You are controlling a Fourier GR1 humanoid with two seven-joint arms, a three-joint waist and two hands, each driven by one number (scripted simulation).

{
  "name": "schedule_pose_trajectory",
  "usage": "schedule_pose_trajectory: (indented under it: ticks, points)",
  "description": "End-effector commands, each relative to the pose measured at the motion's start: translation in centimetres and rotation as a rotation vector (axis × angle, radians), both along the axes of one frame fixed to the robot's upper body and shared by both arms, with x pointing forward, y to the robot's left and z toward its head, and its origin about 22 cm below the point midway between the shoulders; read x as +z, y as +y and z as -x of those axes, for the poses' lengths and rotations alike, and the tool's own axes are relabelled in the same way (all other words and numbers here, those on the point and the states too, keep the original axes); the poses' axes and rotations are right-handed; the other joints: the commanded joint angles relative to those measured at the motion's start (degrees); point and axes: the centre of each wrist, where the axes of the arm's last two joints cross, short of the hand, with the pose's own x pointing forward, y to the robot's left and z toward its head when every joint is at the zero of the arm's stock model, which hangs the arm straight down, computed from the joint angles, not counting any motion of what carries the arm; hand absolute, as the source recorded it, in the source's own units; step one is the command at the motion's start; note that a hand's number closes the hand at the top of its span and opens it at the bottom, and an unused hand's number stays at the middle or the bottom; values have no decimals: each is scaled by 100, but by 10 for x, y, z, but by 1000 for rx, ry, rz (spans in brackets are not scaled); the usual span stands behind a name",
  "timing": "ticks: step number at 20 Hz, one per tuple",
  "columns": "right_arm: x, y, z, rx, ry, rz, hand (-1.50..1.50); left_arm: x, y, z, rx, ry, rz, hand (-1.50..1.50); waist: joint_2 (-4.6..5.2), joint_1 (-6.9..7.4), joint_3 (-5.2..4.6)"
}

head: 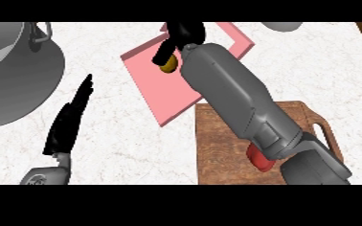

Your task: Pick the lemon from the cutting board and place it in the cardboard box

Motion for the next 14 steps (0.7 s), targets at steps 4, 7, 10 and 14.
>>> schedule_pose_trajectory:
  ticks: [4, 7, 10, 14]
  points:
    - [-7, -10, -8, -59, -72, -210, -150, 5, 13, -6, 9, -1, 4, 0, 27, 17, 4]
    - [3, -9, -6, -149, -162, -374, -150, -4, 5, -3, -14, 8, 19, 0, 7, -27, 4]
    - [-1, -22, -10, -185, -178, -524, -150, 1, 15, 0, 16, -16, -10, 0, -18, -138, 11]
    - [12, -46, -19, -200, -219, -704, -150, -2, 30, 11, 55, -3, 5, 0, -51, -253, 15]
